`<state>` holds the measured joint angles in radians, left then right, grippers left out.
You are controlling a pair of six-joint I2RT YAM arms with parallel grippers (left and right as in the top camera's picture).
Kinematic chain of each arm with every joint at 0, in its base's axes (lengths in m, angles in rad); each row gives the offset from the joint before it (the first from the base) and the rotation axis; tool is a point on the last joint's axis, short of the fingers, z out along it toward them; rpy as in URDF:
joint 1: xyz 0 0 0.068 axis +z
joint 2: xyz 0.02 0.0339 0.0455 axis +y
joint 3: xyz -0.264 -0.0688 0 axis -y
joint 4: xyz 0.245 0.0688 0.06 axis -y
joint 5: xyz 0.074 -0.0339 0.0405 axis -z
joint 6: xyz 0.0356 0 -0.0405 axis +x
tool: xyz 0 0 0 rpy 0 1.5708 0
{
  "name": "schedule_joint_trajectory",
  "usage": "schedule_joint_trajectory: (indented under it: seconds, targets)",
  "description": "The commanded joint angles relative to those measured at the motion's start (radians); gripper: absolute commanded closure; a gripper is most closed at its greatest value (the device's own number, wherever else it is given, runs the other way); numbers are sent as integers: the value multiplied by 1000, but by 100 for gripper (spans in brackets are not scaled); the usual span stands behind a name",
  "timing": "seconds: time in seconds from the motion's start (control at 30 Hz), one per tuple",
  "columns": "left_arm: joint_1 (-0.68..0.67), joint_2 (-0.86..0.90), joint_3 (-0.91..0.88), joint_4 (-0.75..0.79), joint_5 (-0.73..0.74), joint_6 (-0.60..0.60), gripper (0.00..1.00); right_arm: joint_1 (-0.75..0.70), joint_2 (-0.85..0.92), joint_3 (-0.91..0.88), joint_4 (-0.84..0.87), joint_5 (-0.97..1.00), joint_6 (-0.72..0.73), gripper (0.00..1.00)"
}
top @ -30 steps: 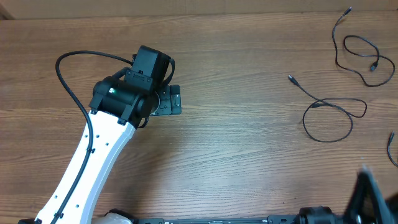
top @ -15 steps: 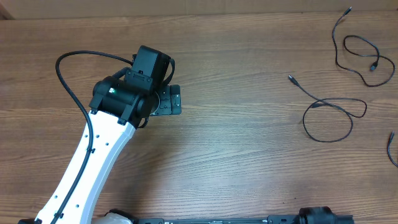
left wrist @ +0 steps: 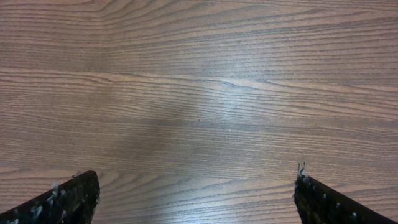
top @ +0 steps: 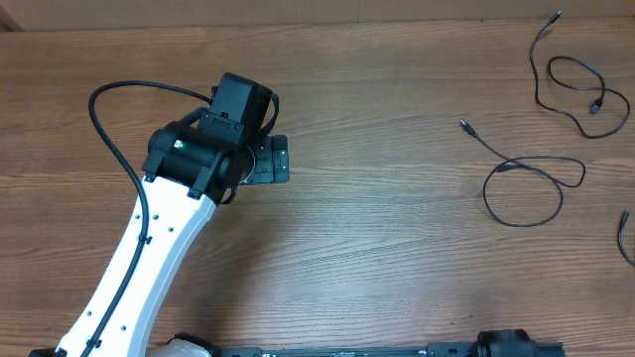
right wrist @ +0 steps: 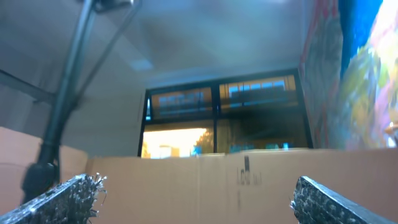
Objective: Untangle cables
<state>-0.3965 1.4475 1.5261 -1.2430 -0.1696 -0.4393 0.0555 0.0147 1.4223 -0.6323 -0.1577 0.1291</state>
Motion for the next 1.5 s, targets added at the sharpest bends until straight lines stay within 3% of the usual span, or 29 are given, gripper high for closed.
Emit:
schedule_joint_trajectory:
  seconds: [0.0,0.5,0.9,1.47]
  targets:
    - [5,-2,-7,-3,-14,-3,1,-12,-10,41,-2,0,-8,0]
    - [5,-2,-7,-3,-14,-3,0,-90,-10,46,3,0,-7,0]
    - [5,-2,-7,-3,-14,-3,0,-87,-10,-120,58,6,1,0]
    - [5,-2,-7,-3,-14,-3,0,-25,-10,-175,40,-1,0,0]
